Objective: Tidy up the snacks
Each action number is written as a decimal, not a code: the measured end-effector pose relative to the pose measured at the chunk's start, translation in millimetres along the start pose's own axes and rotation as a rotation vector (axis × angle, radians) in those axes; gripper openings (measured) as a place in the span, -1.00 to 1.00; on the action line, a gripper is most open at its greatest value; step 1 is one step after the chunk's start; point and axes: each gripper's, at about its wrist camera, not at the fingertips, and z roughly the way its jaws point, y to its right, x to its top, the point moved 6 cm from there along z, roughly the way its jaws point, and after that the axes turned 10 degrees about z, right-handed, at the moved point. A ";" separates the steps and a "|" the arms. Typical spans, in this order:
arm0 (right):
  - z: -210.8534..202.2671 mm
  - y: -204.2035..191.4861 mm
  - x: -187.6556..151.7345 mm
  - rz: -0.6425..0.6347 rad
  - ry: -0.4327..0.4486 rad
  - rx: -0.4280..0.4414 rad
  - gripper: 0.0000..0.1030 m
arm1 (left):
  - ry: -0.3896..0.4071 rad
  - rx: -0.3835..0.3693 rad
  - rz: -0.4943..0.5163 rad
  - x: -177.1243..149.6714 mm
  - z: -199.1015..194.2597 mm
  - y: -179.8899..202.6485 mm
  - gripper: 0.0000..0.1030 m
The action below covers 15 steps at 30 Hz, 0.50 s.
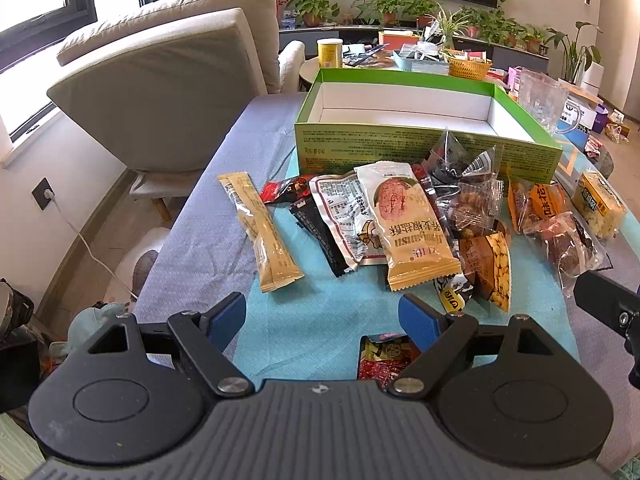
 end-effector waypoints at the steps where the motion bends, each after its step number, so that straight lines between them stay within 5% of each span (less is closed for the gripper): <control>1: -0.2 0.0 0.1 0.000 0.000 0.002 -0.07 | 0.000 0.001 0.000 -0.1 0.0 -0.1 0.60; 15: -0.8 -1.7 0.1 -0.005 0.002 0.006 -0.07 | 0.006 0.015 -0.003 1.4 0.7 -3.0 0.60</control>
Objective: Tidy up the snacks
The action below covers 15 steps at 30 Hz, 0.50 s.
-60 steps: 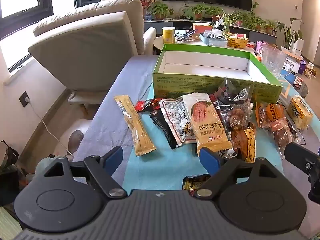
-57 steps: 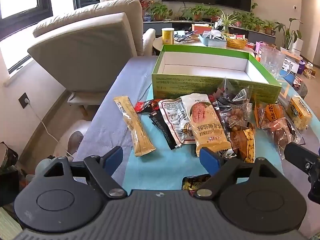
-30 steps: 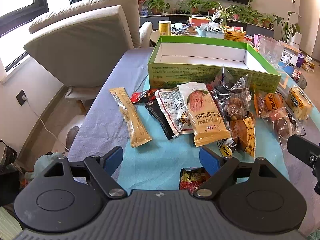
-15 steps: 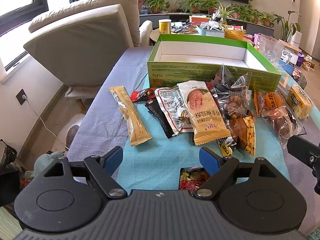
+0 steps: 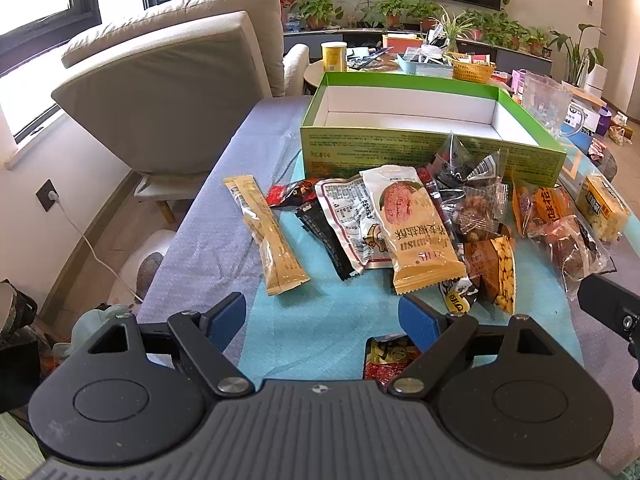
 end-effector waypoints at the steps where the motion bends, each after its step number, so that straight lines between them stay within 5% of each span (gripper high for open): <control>1: -0.1 0.2 0.2 0.000 0.000 -0.001 -0.07 | 0.000 0.001 0.000 0.3 -0.1 -0.1 0.60; 15: -0.1 -0.4 2.1 -0.008 0.004 -0.003 -0.07 | 0.007 0.013 -0.010 3.2 -0.8 -5.3 0.60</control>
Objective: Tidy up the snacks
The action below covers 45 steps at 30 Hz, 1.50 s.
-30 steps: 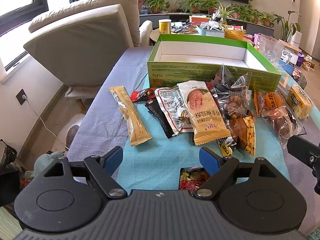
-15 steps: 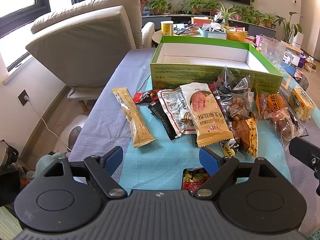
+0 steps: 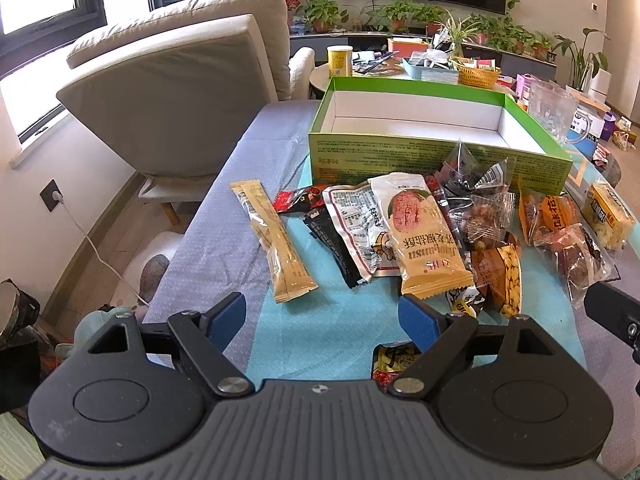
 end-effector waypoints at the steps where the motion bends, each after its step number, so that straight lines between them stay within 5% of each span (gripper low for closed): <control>1: 0.2 0.0 0.2 0.000 0.001 0.000 -0.07 | 0.001 0.002 0.001 0.1 0.0 -0.1 0.60; 19: 8.6 3.2 0.6 -0.005 -0.008 -0.006 -0.07 | -0.016 0.023 0.002 2.2 7.3 -3.4 0.60; 26: 13.2 9.8 0.2 -0.009 -0.003 -0.026 -0.07 | 0.022 0.122 -0.093 11.6 7.8 -34.7 0.60; 40: 35.7 26.8 -2.7 -0.014 -0.031 -0.100 -0.07 | -0.095 0.206 -0.226 19.2 68.6 -76.3 0.59; 45: 41.1 26.7 -4.2 -0.038 -0.024 -0.122 -0.07 | -0.102 0.234 -0.198 27.8 82.2 -76.2 0.59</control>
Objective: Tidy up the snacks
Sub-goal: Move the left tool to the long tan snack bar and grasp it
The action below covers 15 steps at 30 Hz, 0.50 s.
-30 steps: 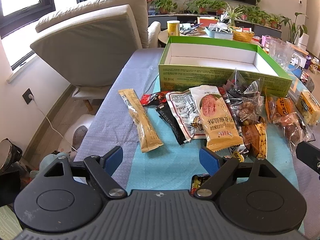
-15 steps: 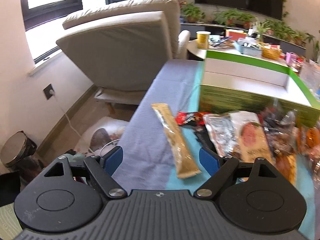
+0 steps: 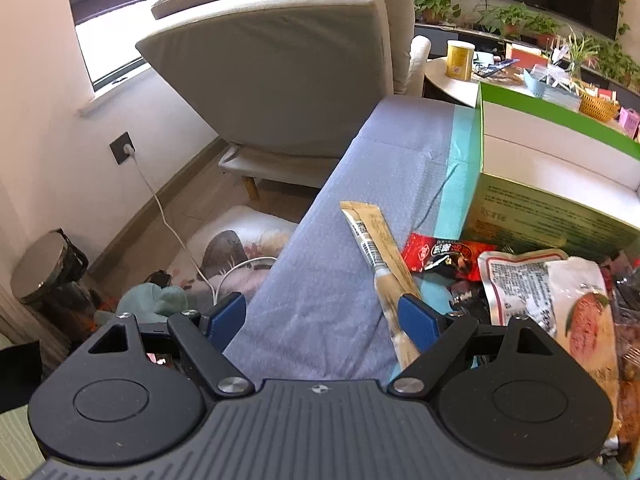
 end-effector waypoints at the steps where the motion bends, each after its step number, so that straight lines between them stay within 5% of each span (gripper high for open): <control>1: 0.1 -0.1 0.5 -0.009 0.007 -0.004 -0.07 | -0.001 0.002 0.000 2.2 2.5 1.1 0.59; 11: 11.4 -15.0 6.3 -0.145 0.034 0.030 -0.07 | -0.031 -0.006 -0.050 9.2 17.8 -4.3 0.59; 15: 19.7 -15.1 10.9 -0.180 0.035 -0.019 -0.07 | -0.051 -0.047 -0.092 10.0 18.8 -8.0 0.59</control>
